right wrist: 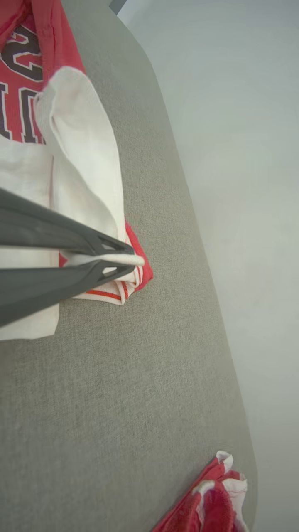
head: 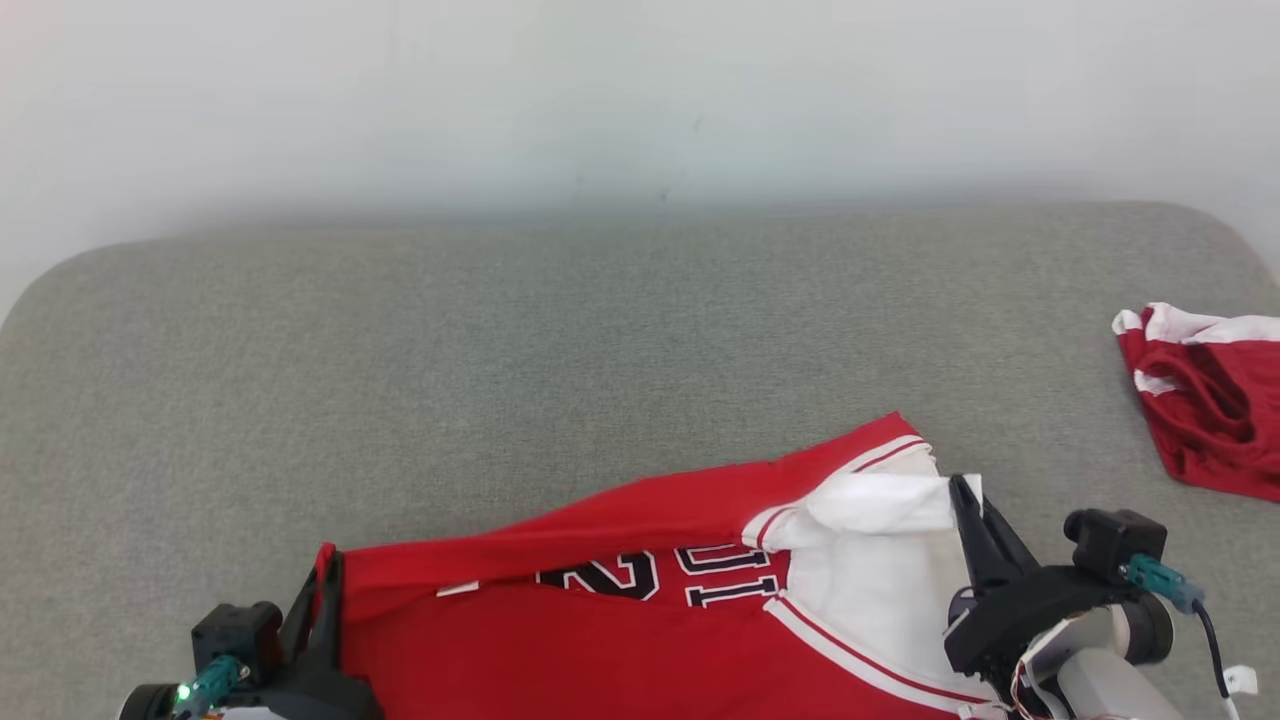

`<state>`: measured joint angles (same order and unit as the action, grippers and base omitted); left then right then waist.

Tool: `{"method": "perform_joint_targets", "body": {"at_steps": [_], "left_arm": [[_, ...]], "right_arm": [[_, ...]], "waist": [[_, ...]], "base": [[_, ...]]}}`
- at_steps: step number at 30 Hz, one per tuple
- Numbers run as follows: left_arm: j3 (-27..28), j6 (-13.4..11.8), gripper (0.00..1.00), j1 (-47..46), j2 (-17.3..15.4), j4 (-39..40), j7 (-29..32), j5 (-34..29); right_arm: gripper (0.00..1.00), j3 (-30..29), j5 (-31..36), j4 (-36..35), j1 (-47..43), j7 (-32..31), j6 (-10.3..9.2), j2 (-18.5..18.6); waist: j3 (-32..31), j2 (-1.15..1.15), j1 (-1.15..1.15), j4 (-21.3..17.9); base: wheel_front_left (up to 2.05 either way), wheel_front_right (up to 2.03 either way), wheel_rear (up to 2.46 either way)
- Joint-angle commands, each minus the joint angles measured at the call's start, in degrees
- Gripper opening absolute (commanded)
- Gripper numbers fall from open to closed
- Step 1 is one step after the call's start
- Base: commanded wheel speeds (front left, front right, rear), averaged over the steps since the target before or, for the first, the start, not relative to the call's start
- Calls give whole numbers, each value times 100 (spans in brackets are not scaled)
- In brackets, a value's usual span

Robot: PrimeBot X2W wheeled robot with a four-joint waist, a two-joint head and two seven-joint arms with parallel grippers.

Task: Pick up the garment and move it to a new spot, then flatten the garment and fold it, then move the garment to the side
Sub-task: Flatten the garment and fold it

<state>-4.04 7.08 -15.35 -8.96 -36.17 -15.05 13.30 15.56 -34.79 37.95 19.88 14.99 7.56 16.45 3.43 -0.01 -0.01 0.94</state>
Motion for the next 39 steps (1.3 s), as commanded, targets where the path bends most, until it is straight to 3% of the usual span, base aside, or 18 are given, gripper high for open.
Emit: {"method": "perform_joint_targets", "body": {"at_steps": [1, 2, 3, 5, 8, 22, 23, 24, 25, 26, 27, 28, 29, 34, 39], "left_arm": [[41, 17, 0, 141, 42, 36, -15, -63], [67, 22, 2, 171, 48, 50, -15, -78], [86, 26, 11, 200, 66, 58, -15, -95], [120, 33, 14, 258, 106, 101, -15, -148], [177, 40, 0, 359, 147, 173, -15, -227], [467, 37, 0, 728, 318, 452, -15, -497], [493, 37, 4, 746, 327, 471, -15, -517], [517, 37, 37, 764, 335, 484, -15, -553], [542, 37, 62, 788, 344, 486, -15, -583], [568, 29, 100, 808, 349, 490, -15, -612], [604, -16, 100, 827, 350, 502, -15, -644], [636, -76, 100, 848, 353, 531, -15, -704], [668, -134, 100, 864, 360, 594, -16, -770], [875, -469, 100, 1118, 426, 1176, -15, -965], [854, -601, 100, 1441, 527, 1596, -15, -1065]], "right_arm": [[0, -44, -6, -16, -134, 18, -19, -39], [0, -51, 8, -9, -166, 18, -18, -60], [0, -59, 27, -8, -192, 18, -18, -76], [0, -50, 87, 17, -238, 18, -18, -100], [0, -54, 128, 55, -271, 18, -19, -115], [0, -262, 129, 10, -646, 18, -19, -160], [0, -262, 121, 9, -678, 19, -19, -174], [0, -249, 103, 22, -701, 19, -19, -186], [0, -229, 72, 47, -723, 19, -19, -197], [2, -213, 34, 73, -733, 19, -19, -203], [36, -214, 18, 76, -725, 19, -18, -200], [90, -283, 6, 39, -711, 19, -19, -199], [100, -313, 26, 17, -720, 19, -18, -204], [100, -611, 251, -259, -741, 19, -18, -208], [100, -826, 611, -351, -754, 11, -18, -324]], "waist": [[-72, 1, 1, -93], [-72, 1, 1, -104], [-73, 1, 1, -113], [-67, 1, 1, -125], [-40, 1, 1, -125], [-99, 1, 1, -33], [-105, 1, 1, -32], [-108, 1, 1, -33], [-109, 1, 1, -34], [-111, 1, 1, -35], [-111, 1, 1, -37], [-108, 1, 1, -41], [-106, 1, 1, -44], [-77, 1, 1, -56], [-18, 1, 1, 36]], "base": [[0, 0, 0], [0, 0, 0], [0, 0, 0], [0, 0, 0], [0, 0, 0], [0, 0, 0], [0, 0, 0], [0, 0, 0], [0, 0, 0], [0, 0, 0], [0, 0, 0], [0, 0, 0], [0, 0, 0], [0, 0, 0], [0, 0, 0]]}}
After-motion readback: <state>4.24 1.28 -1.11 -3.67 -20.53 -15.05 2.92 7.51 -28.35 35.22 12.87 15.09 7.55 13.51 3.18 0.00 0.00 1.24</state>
